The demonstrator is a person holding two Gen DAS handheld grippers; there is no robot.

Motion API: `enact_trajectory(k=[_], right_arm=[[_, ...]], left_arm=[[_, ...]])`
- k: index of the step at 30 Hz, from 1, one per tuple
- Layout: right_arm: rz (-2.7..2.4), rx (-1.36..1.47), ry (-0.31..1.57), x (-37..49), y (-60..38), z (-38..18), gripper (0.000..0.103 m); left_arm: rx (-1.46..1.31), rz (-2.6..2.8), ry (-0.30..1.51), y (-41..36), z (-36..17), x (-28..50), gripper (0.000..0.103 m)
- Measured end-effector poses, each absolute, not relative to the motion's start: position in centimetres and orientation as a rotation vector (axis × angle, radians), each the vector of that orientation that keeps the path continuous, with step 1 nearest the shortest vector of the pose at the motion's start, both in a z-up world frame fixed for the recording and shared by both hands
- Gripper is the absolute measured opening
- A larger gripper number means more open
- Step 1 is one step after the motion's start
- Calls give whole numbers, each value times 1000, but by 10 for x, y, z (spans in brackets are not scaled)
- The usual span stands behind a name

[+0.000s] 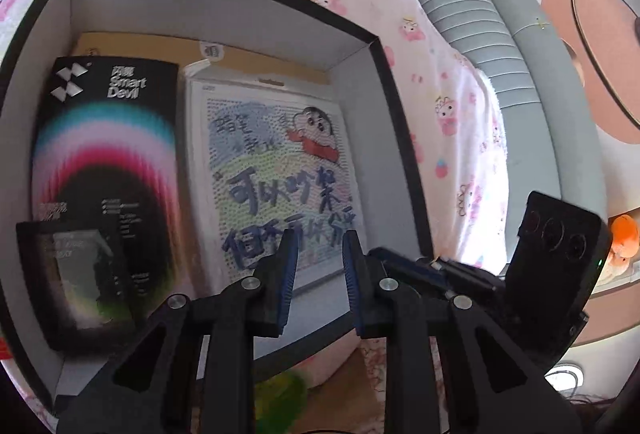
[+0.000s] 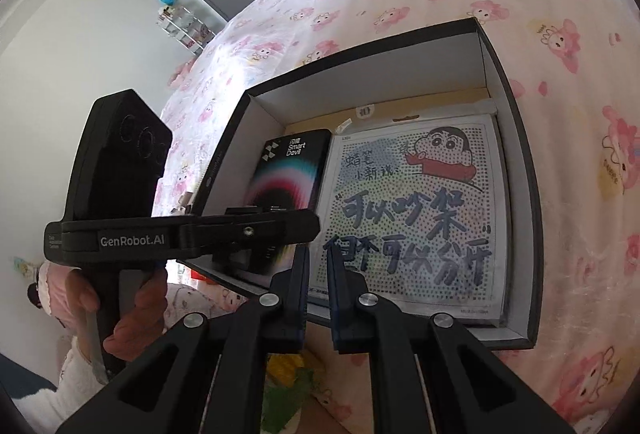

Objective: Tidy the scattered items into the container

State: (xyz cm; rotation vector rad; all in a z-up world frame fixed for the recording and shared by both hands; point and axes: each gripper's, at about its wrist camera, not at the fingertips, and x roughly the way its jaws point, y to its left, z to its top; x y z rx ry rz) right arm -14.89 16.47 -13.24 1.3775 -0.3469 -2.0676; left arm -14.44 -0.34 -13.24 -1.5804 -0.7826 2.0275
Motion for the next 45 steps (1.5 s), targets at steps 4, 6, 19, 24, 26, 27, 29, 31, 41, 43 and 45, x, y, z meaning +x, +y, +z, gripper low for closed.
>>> enact_trajectory(k=[4, 6, 19, 24, 26, 27, 29, 31, 41, 43, 45], right_arm=[[-2094, 1370, -385, -146, 177, -132, 7], [-2119, 1356, -386, -134, 184, -123, 7], [-2016, 1632, -389, -26, 192, -182, 13], [-1884, 1713, -306, -5, 171, -212, 29], [-1873, 1718, -315, -3, 168, -218, 35], [-1879, 1718, -321, -4, 167, -221, 36], [-1909, 1727, -316, -8, 164, -229, 36], [-1924, 1703, -354, -15, 162, -235, 29], [-2089, 1561, -475, -23, 182, -218, 1], [-2131, 1554, -461, -25, 187, -213, 1], [-2176, 1543, -416, -24, 190, -210, 1]], left_arm=[[-1593, 2049, -768, -9, -135, -134, 21], [-1562, 2075, -759, -13, -127, -125, 24], [-1653, 2113, -484, 4, -121, -10, 50], [-1764, 2100, -442, 7, -146, 6, 56], [-1767, 2113, -399, 12, -144, 6, 59], [-1777, 2113, -386, 14, -146, 6, 60], [-1802, 2135, -333, 19, -148, 2, 60], [-1854, 2153, -259, 26, -157, -2, 58], [-1849, 2245, -387, 18, -170, -13, 37], [-1833, 2223, -420, 21, -170, -14, 37], [-1835, 2201, -426, 24, -170, -13, 37]])
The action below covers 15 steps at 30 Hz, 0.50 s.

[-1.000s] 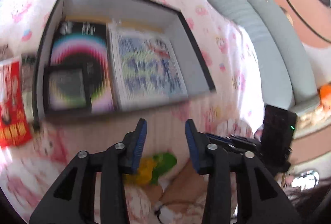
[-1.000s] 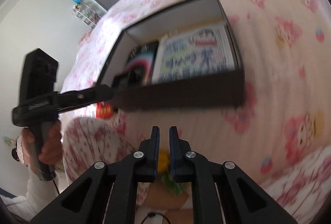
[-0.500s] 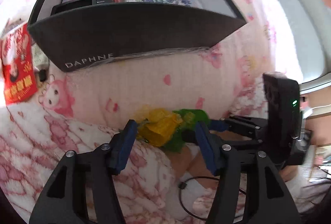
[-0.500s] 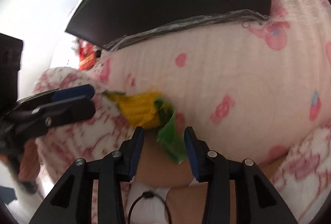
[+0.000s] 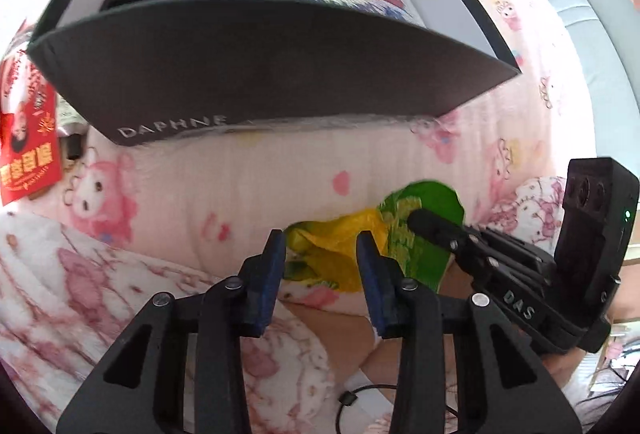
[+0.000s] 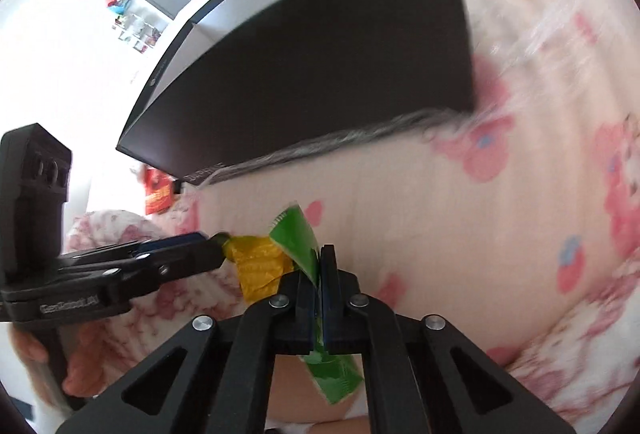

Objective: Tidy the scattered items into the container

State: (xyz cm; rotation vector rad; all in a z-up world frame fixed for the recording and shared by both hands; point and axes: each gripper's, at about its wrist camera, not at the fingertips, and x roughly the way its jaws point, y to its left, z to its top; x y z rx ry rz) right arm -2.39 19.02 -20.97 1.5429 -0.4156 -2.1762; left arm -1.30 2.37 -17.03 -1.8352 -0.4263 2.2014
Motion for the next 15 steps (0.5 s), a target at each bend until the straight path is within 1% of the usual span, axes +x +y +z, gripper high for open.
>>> enact_trajectory(k=[5, 6, 7, 8, 9, 11, 15], right_arm=[[-2244, 1488, -469, -27, 204, -203, 1], [-2242, 1445, -508, -30, 207, -199, 3], [-2233, 1416, -539, -33, 210, -197, 4], [-2229, 1404, -551, -38, 211, -194, 4], [-2225, 1413, -535, -42, 210, -193, 3], [-2231, 1465, -477, -46, 206, -194, 6], [-2258, 1522, -443, -39, 216, -194, 7]], left_arm=[[-1812, 2146, -438, 28, -171, -12, 38], [-1798, 2140, -444, 29, -169, -13, 39], [-1778, 2133, -458, 30, -169, -15, 40], [-1765, 2123, -482, 33, -171, -18, 43], [-1755, 2110, -518, 35, -173, -21, 46], [-1749, 2088, -586, 37, -178, -27, 46], [-1744, 2102, -594, 40, -187, -33, 46]])
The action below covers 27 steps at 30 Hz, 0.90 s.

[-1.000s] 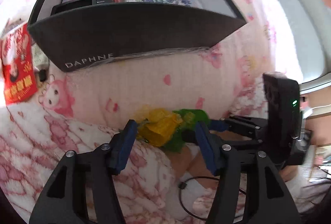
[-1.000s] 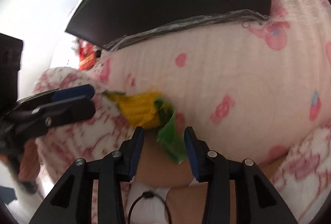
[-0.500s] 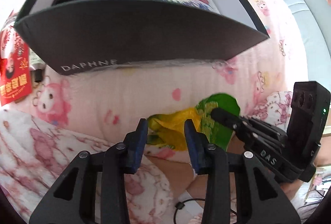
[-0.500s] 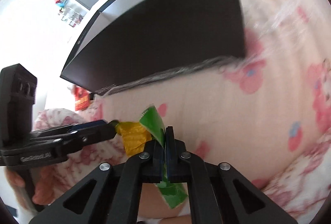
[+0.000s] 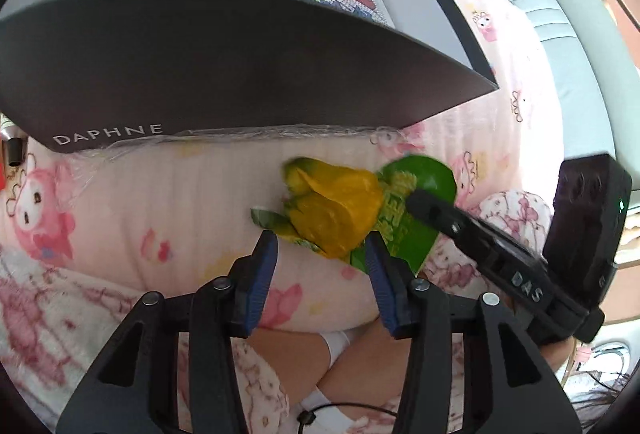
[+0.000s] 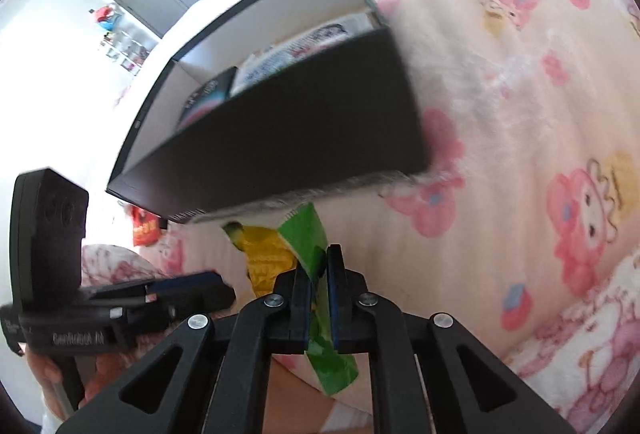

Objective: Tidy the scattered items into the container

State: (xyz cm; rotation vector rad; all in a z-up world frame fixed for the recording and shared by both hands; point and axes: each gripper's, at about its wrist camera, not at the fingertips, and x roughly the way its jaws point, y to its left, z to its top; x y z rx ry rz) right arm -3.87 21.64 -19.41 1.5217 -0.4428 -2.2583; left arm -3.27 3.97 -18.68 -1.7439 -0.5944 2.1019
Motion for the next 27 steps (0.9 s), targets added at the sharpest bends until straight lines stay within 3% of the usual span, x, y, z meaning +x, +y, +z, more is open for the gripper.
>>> enact_trajectory(k=[4, 5, 7, 10, 14, 16, 18, 20, 23, 27], right_arm=[[-2287, 1484, -492, -30, 234, -196, 9], [-2287, 1480, -510, -29, 237, -197, 13], [-2276, 1493, -506, -29, 240, -201, 32], [-2253, 1592, -402, -33, 233, -214, 34], [-2170, 1585, -331, -29, 216, -220, 33], [-2130, 1572, -336, -29, 211, -224, 7], [-2154, 1558, -304, -28, 210, -222, 6], [-2166, 1535, -316, -25, 213, -216, 5], [-2179, 1487, -355, -18, 221, -201, 5], [-2217, 1391, -356, -6, 227, -163, 6]], left_arm=[[-1652, 2110, -621, 42, -191, -38, 50], [-1648, 2109, -624, 45, -191, -41, 52], [-1646, 2097, -639, 46, -195, -47, 55], [-1699, 2092, -625, 48, -203, -51, 59], [-1735, 2035, -630, 54, -215, -57, 60], [-1748, 2013, -622, 58, -218, -58, 56], [-1714, 2031, -592, 61, -212, -55, 44], [-1672, 2050, -595, 61, -203, -51, 42], [-1593, 2058, -645, 57, -184, -41, 29], [-1449, 2149, -540, 64, -137, -29, 29]])
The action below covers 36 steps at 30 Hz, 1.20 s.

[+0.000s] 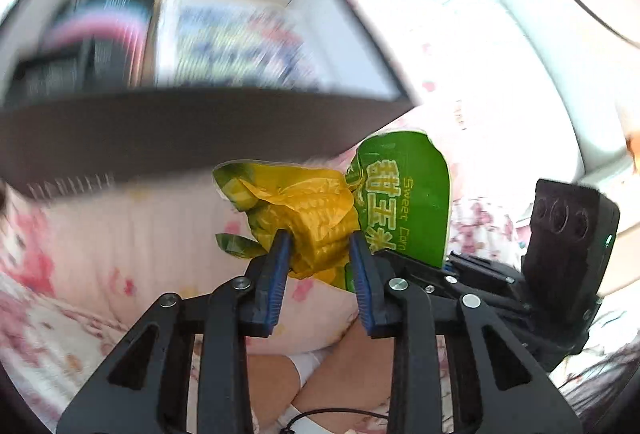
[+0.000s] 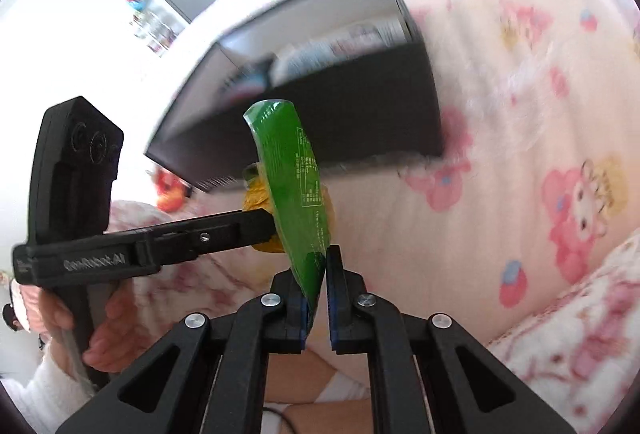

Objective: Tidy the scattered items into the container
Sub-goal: 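Carry the snack bags with both grippers over the box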

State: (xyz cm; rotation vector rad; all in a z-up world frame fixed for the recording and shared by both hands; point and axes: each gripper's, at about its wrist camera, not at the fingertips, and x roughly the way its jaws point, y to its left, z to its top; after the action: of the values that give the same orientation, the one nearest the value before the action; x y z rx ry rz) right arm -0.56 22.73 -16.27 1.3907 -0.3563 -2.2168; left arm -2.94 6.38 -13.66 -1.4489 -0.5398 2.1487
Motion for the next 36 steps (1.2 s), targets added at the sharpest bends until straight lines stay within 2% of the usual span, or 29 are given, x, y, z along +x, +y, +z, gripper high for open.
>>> enact_trajectory(k=[3, 7, 11, 14, 17, 24, 27, 30, 36], right_arm=[[-2265, 1330, -333, -5, 228, -140, 6], [-2281, 1263, -400, -14, 239, -114, 7], [-2311, 1215, -378, -48, 233, -96, 7], [-2350, 1228, -352, -92, 224, -94, 8], [-2261, 1252, -434, -131, 218, -97, 10], [-2252, 1357, -386, -209, 194, -113, 14], [-2269, 1393, -426, -240, 188, -122, 14], [-2265, 1374, -413, -250, 189, -126, 14], [-2349, 1283, -445, -245, 212, -121, 15]], left_arm=[[-1425, 2147, -553, 66, -120, -36, 29], [-1331, 2221, -549, 73, -88, -48, 29], [-1342, 2256, -571, 53, -77, -83, 31], [-1346, 2232, -643, 49, -78, -114, 31], [-1389, 2239, -622, 47, -80, -135, 33], [-1526, 2237, -645, 33, -109, -199, 33], [-1558, 2209, -699, 25, -121, -231, 33], [-1552, 2218, -718, 24, -126, -250, 33], [-1520, 2264, -725, 21, -130, -241, 33]])
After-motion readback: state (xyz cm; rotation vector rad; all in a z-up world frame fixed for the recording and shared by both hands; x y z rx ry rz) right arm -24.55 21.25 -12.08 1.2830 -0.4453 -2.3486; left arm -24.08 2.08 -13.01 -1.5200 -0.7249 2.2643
